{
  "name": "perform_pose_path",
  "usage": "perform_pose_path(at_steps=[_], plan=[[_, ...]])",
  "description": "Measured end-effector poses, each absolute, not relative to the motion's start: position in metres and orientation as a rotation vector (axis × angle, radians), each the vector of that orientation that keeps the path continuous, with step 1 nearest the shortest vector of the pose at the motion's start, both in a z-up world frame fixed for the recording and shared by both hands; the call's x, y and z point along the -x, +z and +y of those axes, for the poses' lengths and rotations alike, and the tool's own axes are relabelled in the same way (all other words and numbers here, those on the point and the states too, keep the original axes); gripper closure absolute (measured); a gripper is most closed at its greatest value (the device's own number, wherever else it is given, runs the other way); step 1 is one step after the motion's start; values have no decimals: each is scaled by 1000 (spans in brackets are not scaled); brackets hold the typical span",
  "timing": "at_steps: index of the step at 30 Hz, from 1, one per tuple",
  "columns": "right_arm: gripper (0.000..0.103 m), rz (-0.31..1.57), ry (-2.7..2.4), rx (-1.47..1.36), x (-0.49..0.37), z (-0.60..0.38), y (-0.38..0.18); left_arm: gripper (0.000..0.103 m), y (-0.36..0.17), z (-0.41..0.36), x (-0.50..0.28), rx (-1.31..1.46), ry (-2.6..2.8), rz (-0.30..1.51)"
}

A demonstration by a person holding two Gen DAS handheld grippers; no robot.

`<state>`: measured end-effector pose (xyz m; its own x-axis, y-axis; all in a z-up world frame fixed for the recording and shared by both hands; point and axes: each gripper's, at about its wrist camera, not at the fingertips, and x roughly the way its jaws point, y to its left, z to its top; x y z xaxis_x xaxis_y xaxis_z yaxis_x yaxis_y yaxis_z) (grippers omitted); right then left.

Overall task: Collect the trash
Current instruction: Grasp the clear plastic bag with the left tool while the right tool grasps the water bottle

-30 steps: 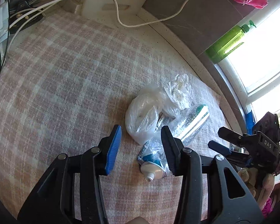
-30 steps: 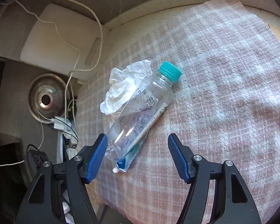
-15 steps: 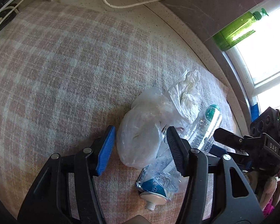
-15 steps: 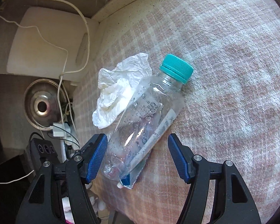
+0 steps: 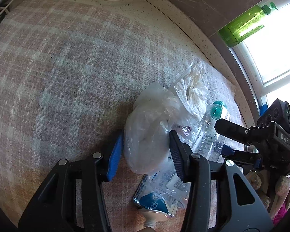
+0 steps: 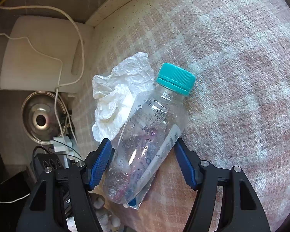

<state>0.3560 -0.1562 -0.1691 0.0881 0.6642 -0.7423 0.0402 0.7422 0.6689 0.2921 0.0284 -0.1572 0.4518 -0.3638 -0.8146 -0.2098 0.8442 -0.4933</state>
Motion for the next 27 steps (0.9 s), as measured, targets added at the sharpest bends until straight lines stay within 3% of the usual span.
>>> perform_pose_path(at_steps=[3,9,27], plan=[[42,1417,512,-609,-354,-153,-168,64,-155,28,-290,595,-102,1097],[43,1387,510,-612,-352,-161,-165,71,-138,34,-279,560,-78,1041],[43,1294,557,-526,-321,-199,-126,71,-71,62,-200,384,110,891]])
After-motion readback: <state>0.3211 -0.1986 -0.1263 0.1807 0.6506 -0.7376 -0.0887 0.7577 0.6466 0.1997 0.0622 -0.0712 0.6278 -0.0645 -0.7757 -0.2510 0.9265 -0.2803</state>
